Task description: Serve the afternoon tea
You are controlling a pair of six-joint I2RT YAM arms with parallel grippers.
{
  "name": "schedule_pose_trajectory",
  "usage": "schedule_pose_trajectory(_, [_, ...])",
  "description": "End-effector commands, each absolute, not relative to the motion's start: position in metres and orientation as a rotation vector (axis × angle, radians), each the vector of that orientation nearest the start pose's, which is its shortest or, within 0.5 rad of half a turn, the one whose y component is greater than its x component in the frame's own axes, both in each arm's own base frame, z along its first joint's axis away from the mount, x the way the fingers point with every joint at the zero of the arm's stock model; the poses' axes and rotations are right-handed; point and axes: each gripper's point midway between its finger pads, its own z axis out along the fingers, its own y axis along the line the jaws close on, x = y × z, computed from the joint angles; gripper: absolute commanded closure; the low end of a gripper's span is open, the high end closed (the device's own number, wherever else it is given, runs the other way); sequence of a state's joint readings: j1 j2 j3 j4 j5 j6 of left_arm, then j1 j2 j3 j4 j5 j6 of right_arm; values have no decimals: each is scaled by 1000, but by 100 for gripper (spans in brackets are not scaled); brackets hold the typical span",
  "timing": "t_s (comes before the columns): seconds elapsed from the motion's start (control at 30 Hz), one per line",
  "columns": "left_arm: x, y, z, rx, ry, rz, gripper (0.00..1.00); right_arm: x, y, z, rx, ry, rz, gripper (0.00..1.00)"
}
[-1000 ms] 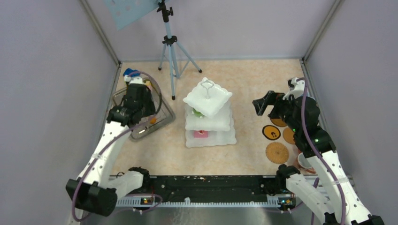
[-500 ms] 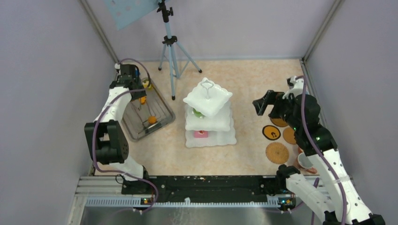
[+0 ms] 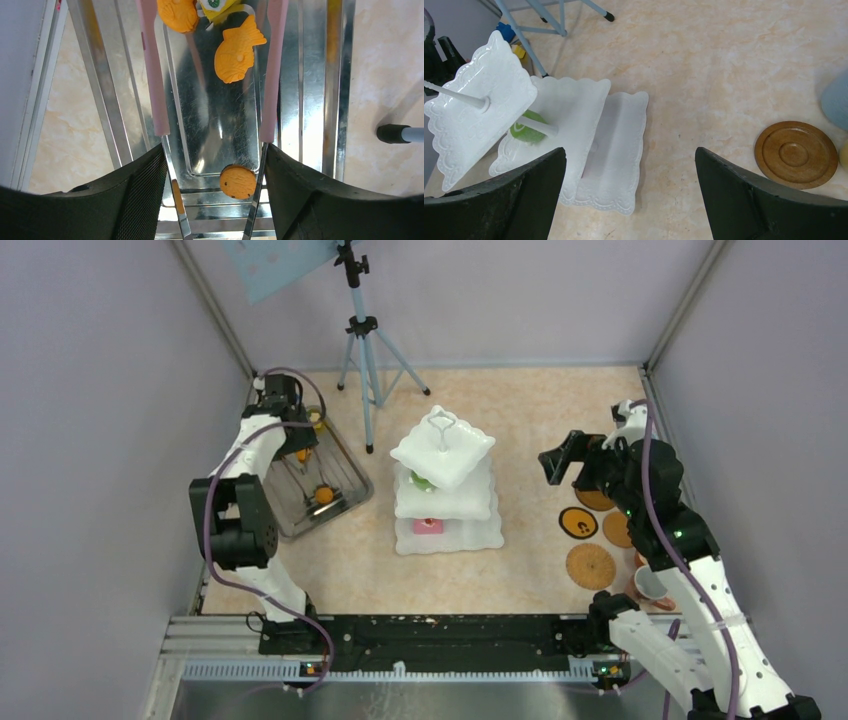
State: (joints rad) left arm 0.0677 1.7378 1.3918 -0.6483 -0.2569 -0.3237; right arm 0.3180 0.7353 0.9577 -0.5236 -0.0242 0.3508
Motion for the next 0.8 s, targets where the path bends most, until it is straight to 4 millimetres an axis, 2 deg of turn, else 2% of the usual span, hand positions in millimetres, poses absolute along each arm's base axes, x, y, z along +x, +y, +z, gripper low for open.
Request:
schedule_pose_trajectory(0.0, [428,63,129,-623,2418,201,28,259,109,313,-6,1842,502,1])
schedule_pose_trajectory(0.3, [437,74,118,-625,2421,221,32,259,108,314,-3,1840,498,1])
schedule_pose_trajectory(0.53, [445,77,118,-623,2416,230,37,258,107,314,-1,1840,498,1])
schedule_pose_trajectory(0.77, [448,79,112,-625,2425,239,37,257,107,316,2,1836,503,1])
